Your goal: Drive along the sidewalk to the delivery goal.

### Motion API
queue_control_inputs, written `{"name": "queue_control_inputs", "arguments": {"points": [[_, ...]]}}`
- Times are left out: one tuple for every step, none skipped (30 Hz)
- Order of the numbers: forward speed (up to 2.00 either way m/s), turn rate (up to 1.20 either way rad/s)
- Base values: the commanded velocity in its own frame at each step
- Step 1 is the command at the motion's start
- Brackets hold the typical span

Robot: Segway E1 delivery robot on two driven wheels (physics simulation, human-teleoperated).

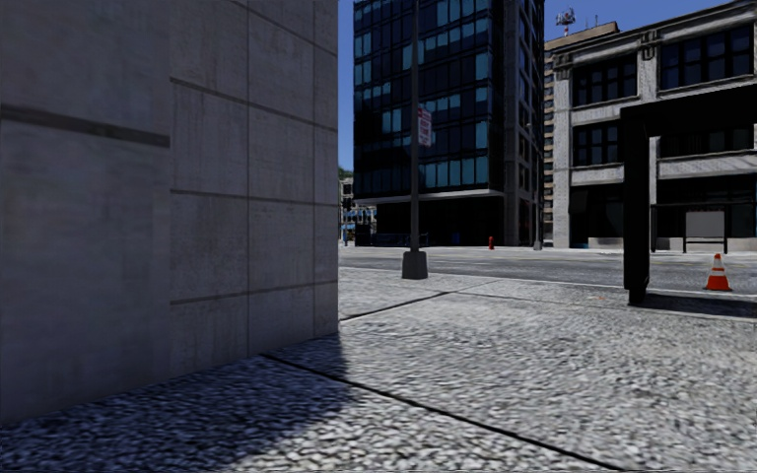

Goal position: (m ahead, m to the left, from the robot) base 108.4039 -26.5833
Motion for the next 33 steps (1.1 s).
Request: {"name": "queue_control_inputs", "arguments": {"points": [[0.96, -0.4], [0.96, -0.4], [0.96, -0.4], [0.96, -0.4], [0.96, -0.4], [0.96, -0.4], [0.96, -0.4], [0.96, -0.4], [0.96, -0.4], [0.96, -0.4], [0.96, -0.4], [0.96, -0.4], [0.96, -0.4], [0.96, -0.4], [1.06, -0.4], [1.3, -0.37], [2.0, -0.3], [2.0, -0.21], [2.0, -0.21], [2.0, -0.09], [2.0, 0.0], [2.0, 0.0], [2.0, 0.0], [2.0, 0.0], [2.0, 0.0], [2.0, 0.0], [2.0, 0.0], [2.0, 0.0], [2.0, 0.0], [2.0, 0.0], [2.0, 0.0], [2.0, 0.0], [2.0, 0.0]]}}
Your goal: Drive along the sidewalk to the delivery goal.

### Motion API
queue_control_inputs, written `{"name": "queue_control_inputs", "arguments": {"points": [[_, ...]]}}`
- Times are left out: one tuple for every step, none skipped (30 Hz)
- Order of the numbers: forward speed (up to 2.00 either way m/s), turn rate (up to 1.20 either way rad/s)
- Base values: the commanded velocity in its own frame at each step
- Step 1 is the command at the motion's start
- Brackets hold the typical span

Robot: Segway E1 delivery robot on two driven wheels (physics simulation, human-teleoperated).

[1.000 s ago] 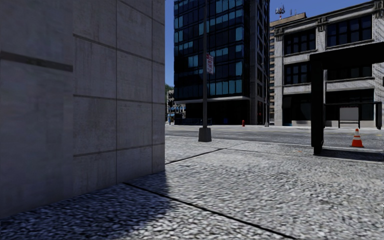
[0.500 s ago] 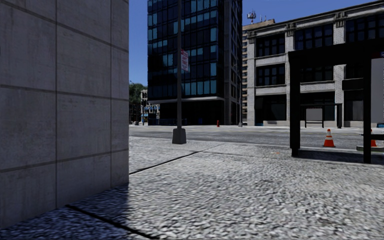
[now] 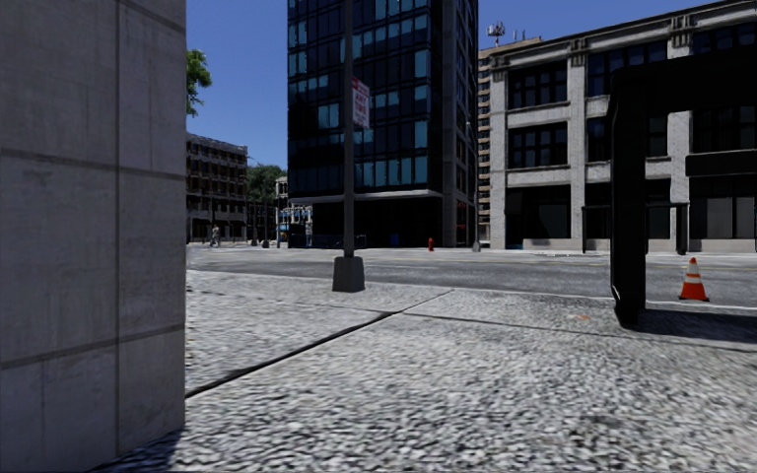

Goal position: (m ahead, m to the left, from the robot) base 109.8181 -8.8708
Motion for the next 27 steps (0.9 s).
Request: {"name": "queue_control_inputs", "arguments": {"points": [[2.0, 0.0], [2.0, 0.0], [2.0, 0.0], [2.0, 0.0], [2.0, 0.0], [2.0, 0.0], [2.0, 0.0], [2.0, 0.0], [2.0, 0.0], [2.0, 0.0], [2.0, 0.0], [2.0, 0.0], [2.0, 0.1], [2.0, 0.21], [2.0, 0.27], [1.96, 0.35], [1.96, 0.35], [1.84, 0.43], [1.7, 0.52], [1.66, 0.56], [1.65, 0.58], [1.64, 0.59], [1.64, 0.6], [1.64, 0.6], [1.64, 0.6], [1.64, 0.61], [1.62, 0.65]]}}
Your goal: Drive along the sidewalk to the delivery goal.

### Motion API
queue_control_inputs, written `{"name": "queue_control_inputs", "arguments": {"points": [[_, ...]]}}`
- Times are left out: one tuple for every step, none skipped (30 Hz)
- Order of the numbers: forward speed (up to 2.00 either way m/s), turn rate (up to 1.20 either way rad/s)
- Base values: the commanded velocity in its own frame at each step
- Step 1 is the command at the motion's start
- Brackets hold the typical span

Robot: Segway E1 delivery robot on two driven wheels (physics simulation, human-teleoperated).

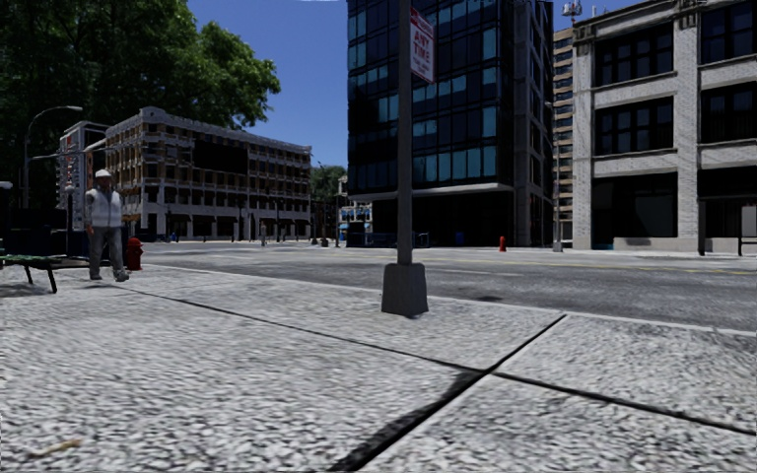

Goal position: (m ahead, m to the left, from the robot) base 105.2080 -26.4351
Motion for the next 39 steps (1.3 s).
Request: {"name": "queue_control_inputs", "arguments": {"points": [[1.59, 0.66], [1.58, 0.66], [1.57, 0.66], [1.57, 0.66], [1.57, 0.66], [1.57, 0.66], [1.57, 0.66], [1.57, 0.66], [1.57, 0.66], [1.57, 0.66], [1.57, 0.66], [1.57, 0.66], [1.57, 0.66], [1.57, 0.66], [1.56, 0.66], [1.56, 0.66], [1.56, 0.66], [1.56, 0.66], [1.56, 0.66], [1.56, 0.66], [1.56, 0.66], [1.56, 0.66], [1.56, 0.66], [1.56, 0.66], [1.56, 0.66], [1.56, 0.66], [1.56, 0.66], [1.56, 0.66], [1.56, 0.66], [1.56, 0.66], [1.56, 0.66], [1.56, 0.66], [1.56, 0.66], [1.56, 0.66], [1.56, 0.66], [1.56, 0.66], [1.56, 0.66], [1.56, 0.66], [1.56, 0.66]]}}
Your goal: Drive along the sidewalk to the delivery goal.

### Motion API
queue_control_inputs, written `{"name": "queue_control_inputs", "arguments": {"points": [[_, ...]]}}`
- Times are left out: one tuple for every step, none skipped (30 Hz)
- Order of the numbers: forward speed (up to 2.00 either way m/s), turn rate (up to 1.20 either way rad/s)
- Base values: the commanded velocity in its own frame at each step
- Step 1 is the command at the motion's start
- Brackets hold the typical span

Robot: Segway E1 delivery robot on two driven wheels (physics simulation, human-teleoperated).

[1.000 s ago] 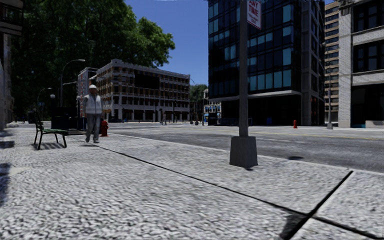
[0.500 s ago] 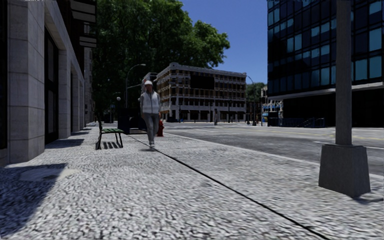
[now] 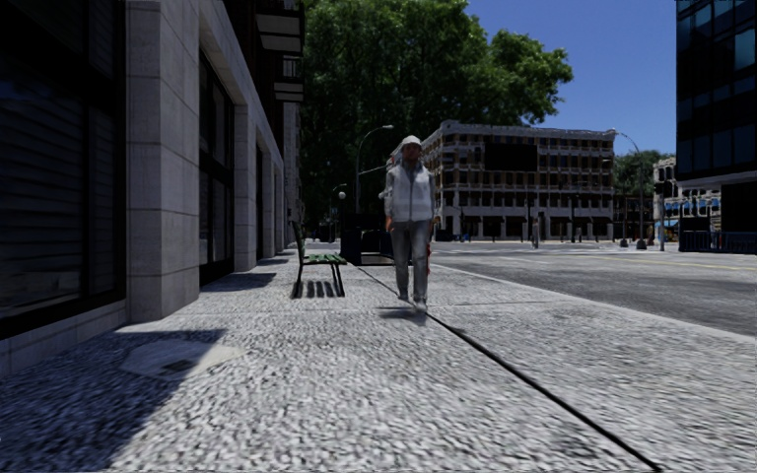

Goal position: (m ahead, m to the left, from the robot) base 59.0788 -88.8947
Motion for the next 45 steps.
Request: {"name": "queue_control_inputs", "arguments": {"points": [[1.56, 0.66], [1.56, 0.66], [1.56, 0.66], [1.56, 0.66], [1.56, 0.66], [1.56, 0.66], [1.56, 0.66], [1.56, 0.66], [1.56, 0.66], [1.56, 0.66], [1.56, 0.66], [1.56, 0.66], [1.56, 0.62], [1.56, 0.62], [1.55, 0.6], [1.55, 0.58], [1.55, 0.53], [1.55, 0.52], [1.55, 0.46], [1.55, 0.0], [1.55, 0.0], [1.55, 0.0], [1.55, 0.0], [1.55, 0.0], [1.55, 0.0], [1.55, 0.0], [1.55, 0.0], [1.55, 0.0], [1.55, 0.0], [1.55, 0.0], [1.55, 0.0], [1.55, 0.0], [1.6, 0.0], [1.79, 0.0], [2.0, 0.0], [2.0, 0.0], [2.0, 0.0], [2.0, 0.0], [2.0, 0.0], [2.0, 0.0], [2.0, 0.0], [2.0, 0.0], [2.0, 0.0], [2.0, 0.0], [2.0, 0.0]]}}
